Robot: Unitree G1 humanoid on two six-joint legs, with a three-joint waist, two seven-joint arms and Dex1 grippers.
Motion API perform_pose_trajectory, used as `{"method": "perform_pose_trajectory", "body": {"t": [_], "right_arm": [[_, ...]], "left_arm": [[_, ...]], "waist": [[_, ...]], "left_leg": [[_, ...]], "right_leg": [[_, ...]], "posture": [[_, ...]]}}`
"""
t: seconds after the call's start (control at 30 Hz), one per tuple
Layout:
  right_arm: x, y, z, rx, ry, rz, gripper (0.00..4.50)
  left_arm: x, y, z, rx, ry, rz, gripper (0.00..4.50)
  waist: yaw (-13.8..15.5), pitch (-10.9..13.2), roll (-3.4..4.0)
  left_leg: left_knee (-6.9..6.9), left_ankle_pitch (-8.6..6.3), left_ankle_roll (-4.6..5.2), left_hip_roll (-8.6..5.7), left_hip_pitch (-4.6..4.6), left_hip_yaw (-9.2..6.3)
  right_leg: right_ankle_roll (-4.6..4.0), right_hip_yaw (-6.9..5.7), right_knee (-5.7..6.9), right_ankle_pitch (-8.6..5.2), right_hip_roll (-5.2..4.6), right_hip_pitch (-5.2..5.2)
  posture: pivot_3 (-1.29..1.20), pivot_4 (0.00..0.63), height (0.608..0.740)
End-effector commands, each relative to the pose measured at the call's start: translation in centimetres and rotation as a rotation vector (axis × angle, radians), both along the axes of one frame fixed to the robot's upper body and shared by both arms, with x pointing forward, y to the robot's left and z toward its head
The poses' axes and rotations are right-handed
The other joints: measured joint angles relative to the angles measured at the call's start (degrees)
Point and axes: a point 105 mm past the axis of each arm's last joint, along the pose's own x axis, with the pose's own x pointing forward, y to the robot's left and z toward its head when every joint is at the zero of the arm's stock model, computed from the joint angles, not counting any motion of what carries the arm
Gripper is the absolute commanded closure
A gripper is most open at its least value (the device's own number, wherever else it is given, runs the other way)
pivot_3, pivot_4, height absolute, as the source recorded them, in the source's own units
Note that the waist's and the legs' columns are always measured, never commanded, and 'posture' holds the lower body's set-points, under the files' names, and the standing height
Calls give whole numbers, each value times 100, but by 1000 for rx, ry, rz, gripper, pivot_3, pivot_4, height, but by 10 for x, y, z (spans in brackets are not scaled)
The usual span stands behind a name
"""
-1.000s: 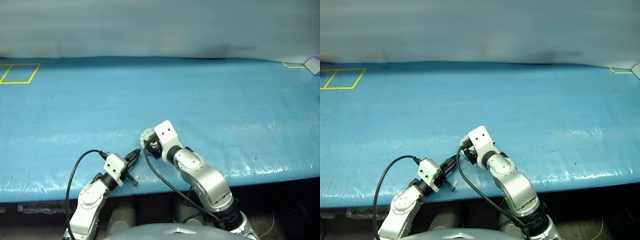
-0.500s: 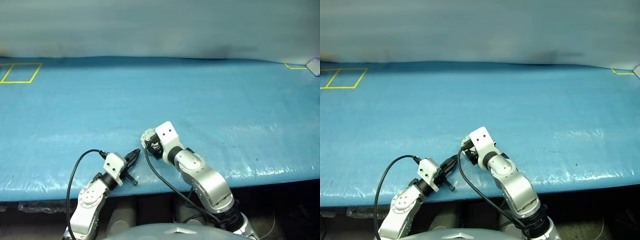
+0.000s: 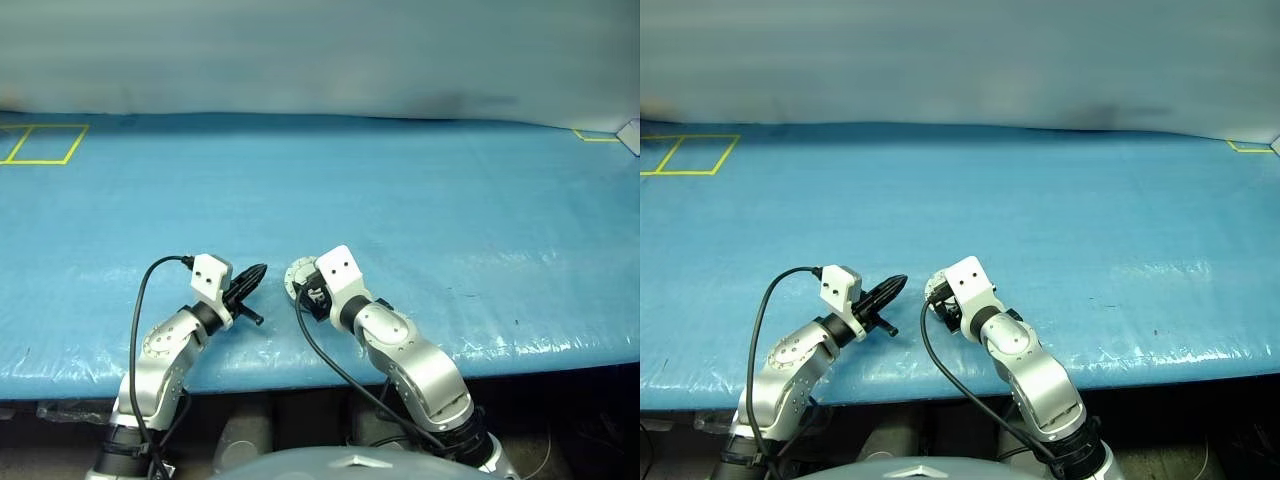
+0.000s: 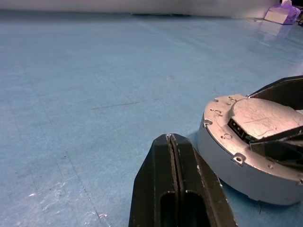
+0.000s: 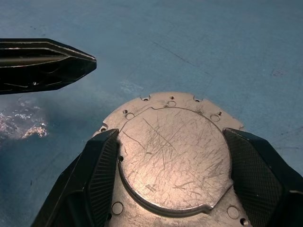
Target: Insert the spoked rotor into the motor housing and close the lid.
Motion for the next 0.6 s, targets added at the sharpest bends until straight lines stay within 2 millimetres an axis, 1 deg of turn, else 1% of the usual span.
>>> {"method": "perform_pose_trajectory", "body": {"t": [0.03, 0.17, 0.27, 0.37, 0.47, 0.6], "right_arm": [[-5, -13, -27, -64, 90, -37, 1353], [-5, -13, -27, -63, 87, -37, 1353], [-5, -14, -27, -64, 85, -41, 1353], [-5, -15, -27, -64, 82, -45, 1353], [-5, -16, -27, -63, 80, -52, 1353], [-6, -17, -26, -62, 77, -57, 1353]], "left_arm": [[6, -7, 12, -46, 64, -65, 4500], [10, -21, 13, -66, 182, -171, 4500], [10, -31, 14, -72, 223, -231, 4500], [10, -37, 10, -30, 242, -272, 4500], [10, -41, 5, -6, 265, -290, 4500], [12, -41, -5, 44, 287, -274, 4500]], "waist": [[-2, 0, 0], [-4, -1, -2], [-1, -1, -2], [-3, -1, -2], [17, -2, -3], [34, -5, -6]], "left_leg": [[0, 0, 0, -4, 0, -1], [-1, 0, 0, -12, -1, -3], [-2, 0, 0, -14, 0, -5], [-3, 0, -1, -16, -1, -5], [-6, 0, -1, -16, 0, -8], [-6, 1, -1, -16, 1, -8]], "right_leg": [[3, -1, 0, 2, 1, 0], [4, 0, 0, 10, 1, 2], [1, 0, 0, 12, 2, 2], [-5, 0, 0, 14, 1, 4], [-6, 0, -1, 14, 1, 3], [-12, 0, -3, 10, 0, 4]], "posture": [[0, 150, 740], [0, 150, 740], [0, 150, 740], [0, 150, 740], [0, 150, 740], [0, 150, 740]]}}
